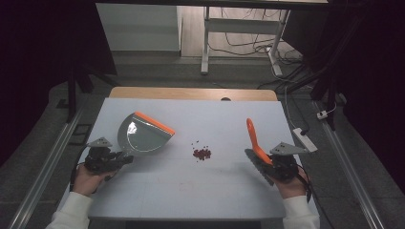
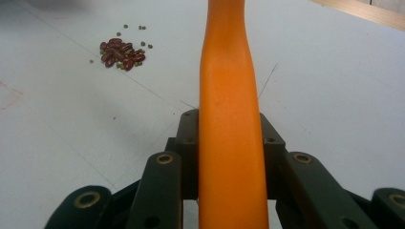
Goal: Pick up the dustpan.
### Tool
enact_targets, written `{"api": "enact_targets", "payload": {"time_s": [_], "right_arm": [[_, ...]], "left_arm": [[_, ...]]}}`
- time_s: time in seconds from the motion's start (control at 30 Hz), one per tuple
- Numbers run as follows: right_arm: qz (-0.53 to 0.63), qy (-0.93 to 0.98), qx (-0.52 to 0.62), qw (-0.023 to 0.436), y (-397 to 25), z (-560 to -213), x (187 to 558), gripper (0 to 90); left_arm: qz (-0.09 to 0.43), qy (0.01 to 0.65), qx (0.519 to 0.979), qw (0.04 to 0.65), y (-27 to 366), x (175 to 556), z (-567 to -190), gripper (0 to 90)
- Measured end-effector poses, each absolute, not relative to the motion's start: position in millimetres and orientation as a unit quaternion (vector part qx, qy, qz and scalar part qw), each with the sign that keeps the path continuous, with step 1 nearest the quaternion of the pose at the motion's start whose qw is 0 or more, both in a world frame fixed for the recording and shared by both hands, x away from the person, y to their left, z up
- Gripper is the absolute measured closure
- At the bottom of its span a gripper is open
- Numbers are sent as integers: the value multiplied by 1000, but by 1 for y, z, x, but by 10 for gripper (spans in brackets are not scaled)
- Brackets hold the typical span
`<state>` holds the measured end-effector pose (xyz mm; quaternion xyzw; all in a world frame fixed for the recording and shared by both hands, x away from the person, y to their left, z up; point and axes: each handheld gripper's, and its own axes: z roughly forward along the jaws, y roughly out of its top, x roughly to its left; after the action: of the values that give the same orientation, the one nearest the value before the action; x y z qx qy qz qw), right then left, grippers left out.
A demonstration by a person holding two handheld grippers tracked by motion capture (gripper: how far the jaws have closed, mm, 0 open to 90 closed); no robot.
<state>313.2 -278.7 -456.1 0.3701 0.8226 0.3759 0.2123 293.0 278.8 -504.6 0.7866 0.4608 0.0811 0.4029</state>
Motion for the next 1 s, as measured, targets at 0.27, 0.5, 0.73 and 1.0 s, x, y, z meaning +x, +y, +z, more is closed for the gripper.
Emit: {"api": "enact_targets", "payload": {"time_s": [0.27, 0.5, 0.73, 1.0], "right_arm": [[378, 821, 372, 213, -280, -456, 313, 703], [376, 822, 370, 214, -279, -456, 313, 703], [376, 821, 371, 215, -279, -457, 313, 703], [379, 820, 370, 218, -275, -455, 314, 703]], "left_arm": [[88, 421, 805, 409, 276, 280, -493, 617], [85, 391, 826, 396, 275, 275, -489, 617], [68, 360, 842, 397, 273, 273, -488, 617], [65, 337, 856, 387, 264, 271, -484, 617]]}}
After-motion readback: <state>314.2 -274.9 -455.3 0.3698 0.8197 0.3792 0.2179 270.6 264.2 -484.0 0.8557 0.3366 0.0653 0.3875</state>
